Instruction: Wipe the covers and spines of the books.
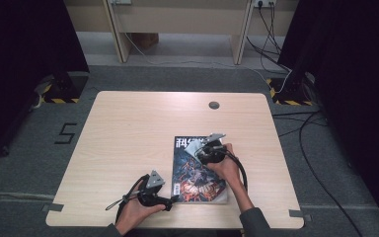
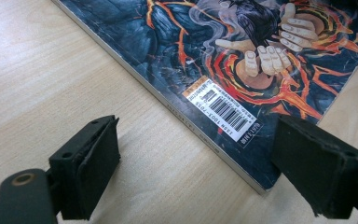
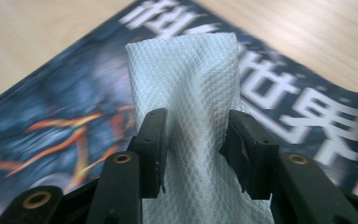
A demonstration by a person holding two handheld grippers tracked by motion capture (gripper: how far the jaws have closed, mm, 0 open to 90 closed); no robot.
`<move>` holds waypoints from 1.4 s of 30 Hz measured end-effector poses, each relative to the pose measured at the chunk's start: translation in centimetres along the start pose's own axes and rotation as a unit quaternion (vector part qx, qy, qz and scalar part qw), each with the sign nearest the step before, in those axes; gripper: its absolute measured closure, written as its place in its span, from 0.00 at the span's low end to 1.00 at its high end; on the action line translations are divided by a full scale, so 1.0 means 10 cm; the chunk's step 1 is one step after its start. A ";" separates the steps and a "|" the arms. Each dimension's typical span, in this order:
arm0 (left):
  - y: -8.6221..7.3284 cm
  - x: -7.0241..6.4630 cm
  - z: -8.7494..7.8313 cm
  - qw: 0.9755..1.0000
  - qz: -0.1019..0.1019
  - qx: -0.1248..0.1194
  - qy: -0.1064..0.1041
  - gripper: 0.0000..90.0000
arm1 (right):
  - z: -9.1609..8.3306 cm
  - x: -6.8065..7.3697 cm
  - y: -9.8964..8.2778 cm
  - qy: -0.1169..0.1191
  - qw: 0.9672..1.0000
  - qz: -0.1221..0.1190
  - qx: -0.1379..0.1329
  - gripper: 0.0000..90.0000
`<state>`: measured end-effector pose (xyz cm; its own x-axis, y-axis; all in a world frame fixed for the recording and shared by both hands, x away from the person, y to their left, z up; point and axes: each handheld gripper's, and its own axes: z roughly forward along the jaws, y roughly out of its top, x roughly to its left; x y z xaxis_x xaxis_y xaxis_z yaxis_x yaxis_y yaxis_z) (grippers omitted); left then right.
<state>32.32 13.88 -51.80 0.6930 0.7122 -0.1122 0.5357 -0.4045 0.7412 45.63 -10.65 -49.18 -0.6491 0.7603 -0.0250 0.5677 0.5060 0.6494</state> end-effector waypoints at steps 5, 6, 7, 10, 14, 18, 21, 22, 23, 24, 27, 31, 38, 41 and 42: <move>0.00 0.00 0.00 1.000 0.001 0.000 -0.001 0.16 | -0.07 -0.18 -0.06 -0.049 0.999 0.012 0.002 0.63; 0.00 0.00 0.00 1.000 0.001 0.000 -0.002 0.16 | -0.07 -0.21 -0.07 -0.046 0.999 0.021 0.001 0.61; 0.00 0.00 0.00 1.000 0.001 0.000 -0.002 0.16 | -0.09 -0.22 -0.09 -0.043 0.999 0.031 0.002 0.59; 0.00 0.00 0.00 1.000 0.001 0.000 -0.002 0.16 | -0.13 -0.20 -0.08 -0.028 0.999 0.031 -0.001 0.55; 0.00 0.00 0.00 1.000 0.001 0.001 -0.001 0.16 | -0.12 -0.13 -0.06 -0.021 1.000 0.004 0.012 0.56; 0.00 0.00 0.00 1.000 0.001 0.000 -0.002 0.16 | -0.09 -0.14 -0.09 -0.029 0.999 -0.002 0.013 0.64; 0.00 0.00 0.00 1.000 0.002 0.000 -0.002 0.16 | -0.10 -0.15 -0.12 -0.030 0.999 -0.007 0.011 0.71; 0.00 0.00 0.00 1.000 0.001 0.000 -0.002 0.16 | -0.11 -0.16 -0.12 -0.031 0.999 -0.010 0.012 0.73; 0.00 0.00 0.00 1.000 0.001 0.000 -0.002 0.16 | -0.12 -0.15 -0.12 -0.032 0.999 -0.011 0.014 0.76; 0.00 0.01 0.00 1.000 0.002 0.000 -0.002 0.16 | -0.13 -0.15 -0.13 -0.033 0.999 -0.016 0.016 0.78; 0.00 0.01 0.00 1.000 0.002 0.000 -0.003 0.16 | -0.18 -0.15 -0.15 -0.032 0.999 -0.017 0.020 0.82; 0.00 0.01 0.00 1.000 0.003 -0.001 -0.003 0.16 | -0.23 -0.20 -0.19 -0.032 0.999 -0.011 0.014 0.84; 0.00 0.01 0.00 1.000 0.002 -0.001 -0.003 0.16 | -0.41 -0.23 -0.18 -0.034 0.999 0.003 -0.011 0.85; 0.00 0.01 0.00 1.000 0.004 -0.001 -0.004 0.16 | -0.53 -0.26 -0.17 -0.037 0.999 0.009 -0.025 0.85; 0.00 0.01 0.00 1.000 0.003 -0.001 -0.004 0.16 | -0.57 -0.27 -0.17 -0.037 0.999 0.009 -0.030 0.85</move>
<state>32.39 13.94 -51.82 0.7003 0.7050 -0.1121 0.5300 -0.4084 0.7432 43.57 -15.88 -45.89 -0.5991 0.7978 -0.0678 0.5456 0.4687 0.6948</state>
